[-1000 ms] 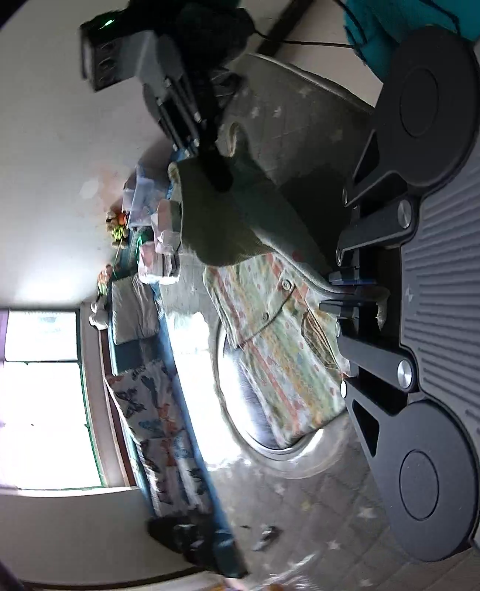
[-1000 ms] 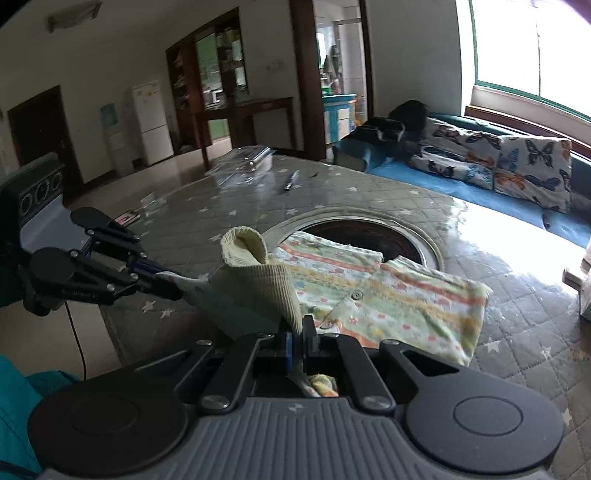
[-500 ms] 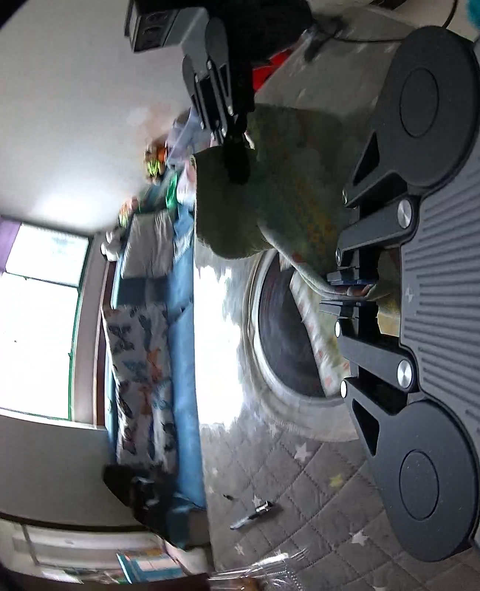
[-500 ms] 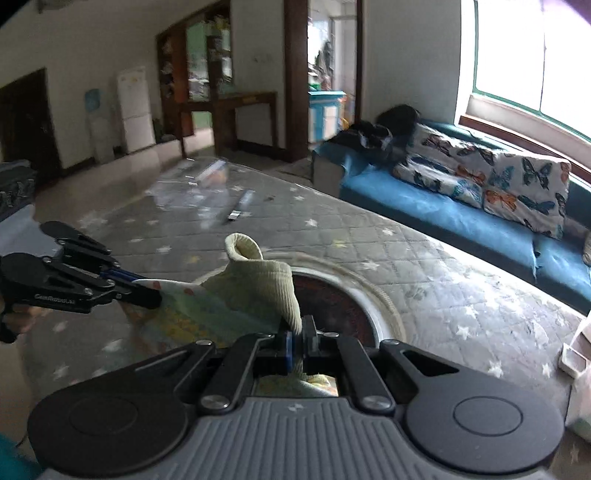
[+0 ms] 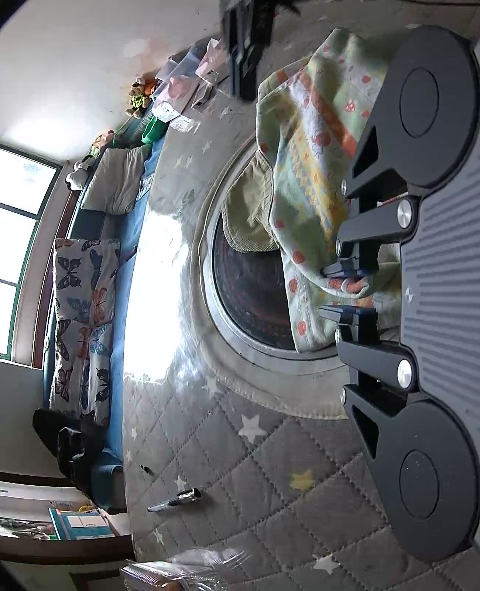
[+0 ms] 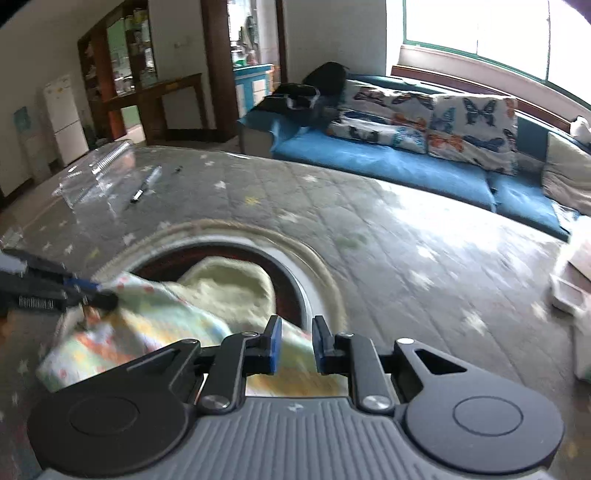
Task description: Fold clothes
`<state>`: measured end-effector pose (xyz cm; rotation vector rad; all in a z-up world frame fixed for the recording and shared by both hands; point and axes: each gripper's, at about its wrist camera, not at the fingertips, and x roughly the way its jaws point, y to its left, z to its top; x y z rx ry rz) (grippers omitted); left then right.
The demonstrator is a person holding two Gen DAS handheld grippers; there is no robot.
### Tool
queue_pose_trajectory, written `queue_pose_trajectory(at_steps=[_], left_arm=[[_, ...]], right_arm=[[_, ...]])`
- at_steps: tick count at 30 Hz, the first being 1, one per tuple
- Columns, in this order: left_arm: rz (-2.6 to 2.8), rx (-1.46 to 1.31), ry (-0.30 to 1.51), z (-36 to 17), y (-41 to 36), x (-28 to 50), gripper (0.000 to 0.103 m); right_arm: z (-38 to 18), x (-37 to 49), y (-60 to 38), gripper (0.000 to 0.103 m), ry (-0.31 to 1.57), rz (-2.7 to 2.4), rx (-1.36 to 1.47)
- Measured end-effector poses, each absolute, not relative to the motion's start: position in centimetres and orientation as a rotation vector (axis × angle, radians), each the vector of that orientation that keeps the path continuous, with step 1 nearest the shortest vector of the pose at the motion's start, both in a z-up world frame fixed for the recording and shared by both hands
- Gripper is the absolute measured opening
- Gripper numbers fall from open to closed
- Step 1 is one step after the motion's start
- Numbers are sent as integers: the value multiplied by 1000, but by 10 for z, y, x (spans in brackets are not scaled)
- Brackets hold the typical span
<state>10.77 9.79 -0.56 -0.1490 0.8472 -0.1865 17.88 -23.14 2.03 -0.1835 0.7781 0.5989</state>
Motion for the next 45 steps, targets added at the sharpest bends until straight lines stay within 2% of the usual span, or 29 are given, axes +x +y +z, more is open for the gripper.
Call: queue_pose_trajectory(at_steps=[5, 8, 11, 16, 17, 18, 19, 22, 27, 33, 38, 45], left_arm=[[-164, -140, 855, -6, 96, 117, 29], [-148, -135, 854, -6, 96, 120, 30], [-133, -128, 852, -4, 96, 123, 30], [-96, -111, 857, -6, 97, 128, 31], [-95, -113, 858, -7, 97, 128, 31], [-95, -109, 857, -7, 97, 128, 31], [-95, -104, 857, -6, 96, 129, 31], [-95, -94, 851, -4, 95, 130, 31], [-91, -78, 837, -4, 93, 135, 31], [-83, -77, 777, 10, 84, 130, 31], [-202, -96, 760, 23, 61, 125, 30], [-289, -117, 838, 1, 32, 154, 29]], right_arm=[[6, 170, -263, 17, 809, 521, -150], [-1, 172, -269, 18, 818, 515, -119], [-6, 176, -268, 28, 817, 519, -90], [-15, 185, -264, 28, 820, 516, -34], [-16, 185, -264, 27, 818, 514, -25], [-18, 186, -263, 13, 816, 512, -16], [-19, 186, -263, 6, 814, 510, -7], [-8, 176, -264, 5, 760, 466, -12], [-11, 170, -270, 5, 767, 396, 10], [-9, 172, -279, 16, 765, 378, 21], [4, 169, -260, 16, 758, 497, -15], [-14, 191, -221, 16, 818, 572, -70]])
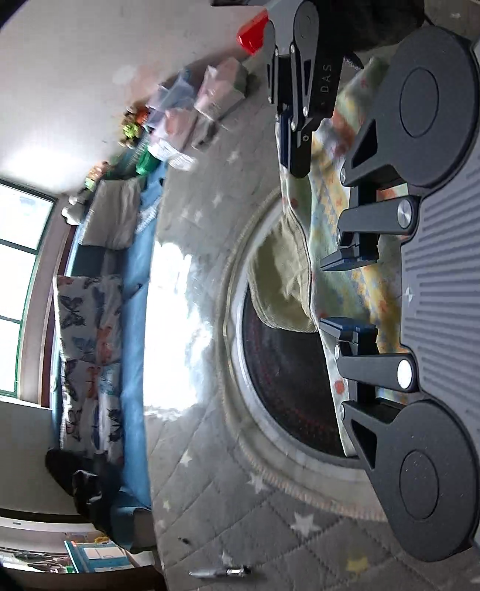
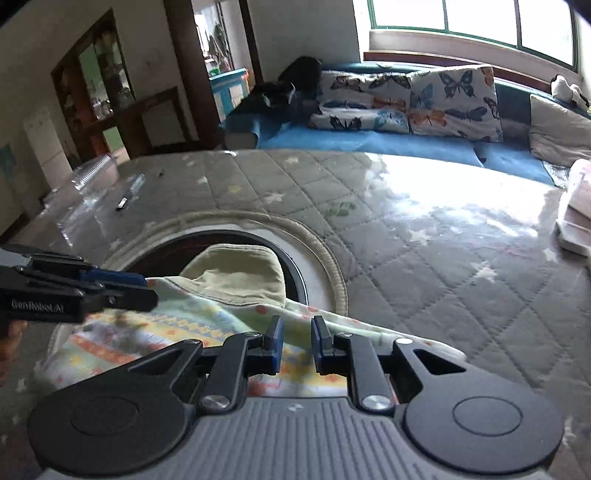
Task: Fold clothes
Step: 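Lay the folded cloth down and smooth it with both grippers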
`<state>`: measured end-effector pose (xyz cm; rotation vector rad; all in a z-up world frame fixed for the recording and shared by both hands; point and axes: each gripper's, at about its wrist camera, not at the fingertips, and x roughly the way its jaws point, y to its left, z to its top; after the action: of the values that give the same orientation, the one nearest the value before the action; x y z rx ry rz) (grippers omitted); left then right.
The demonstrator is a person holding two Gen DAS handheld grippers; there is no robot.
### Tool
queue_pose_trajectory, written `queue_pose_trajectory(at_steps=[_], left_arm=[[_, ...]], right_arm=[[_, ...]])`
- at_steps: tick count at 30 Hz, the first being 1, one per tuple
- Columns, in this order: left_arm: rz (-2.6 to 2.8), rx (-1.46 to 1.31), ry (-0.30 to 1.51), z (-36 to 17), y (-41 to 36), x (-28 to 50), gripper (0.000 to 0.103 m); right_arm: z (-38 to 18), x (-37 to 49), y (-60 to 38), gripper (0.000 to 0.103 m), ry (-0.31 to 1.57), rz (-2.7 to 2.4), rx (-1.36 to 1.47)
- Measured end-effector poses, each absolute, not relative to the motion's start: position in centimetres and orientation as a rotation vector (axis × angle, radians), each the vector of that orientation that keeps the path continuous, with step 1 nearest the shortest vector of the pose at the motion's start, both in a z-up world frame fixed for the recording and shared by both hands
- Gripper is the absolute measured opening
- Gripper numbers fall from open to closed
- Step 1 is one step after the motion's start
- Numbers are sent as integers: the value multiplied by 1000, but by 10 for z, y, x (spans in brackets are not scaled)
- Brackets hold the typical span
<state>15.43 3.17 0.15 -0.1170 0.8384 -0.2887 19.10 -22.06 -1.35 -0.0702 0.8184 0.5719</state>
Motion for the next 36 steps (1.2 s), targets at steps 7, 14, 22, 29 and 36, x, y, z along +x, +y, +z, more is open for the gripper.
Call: queue_pose_trajectory(at_steps=[7, 14, 22, 29, 36], left_arm=[[-219, -148, 865, -9, 38, 171, 31], [-304, -150, 841, 6, 16, 165, 30], [-321, -112, 860, -11, -4, 168, 30], [-314, -115, 845, -11, -2, 161, 31], [-389, -113, 766, 7, -1, 104, 31]], right_arm=[[-16, 203, -217, 13, 831, 558, -97], [7, 166, -209, 16, 819, 694, -226], [2, 109, -175, 16, 818, 885, -401], [-10, 63, -178, 15, 786, 891, -509], [3, 60, -196, 16, 762, 852, -409]])
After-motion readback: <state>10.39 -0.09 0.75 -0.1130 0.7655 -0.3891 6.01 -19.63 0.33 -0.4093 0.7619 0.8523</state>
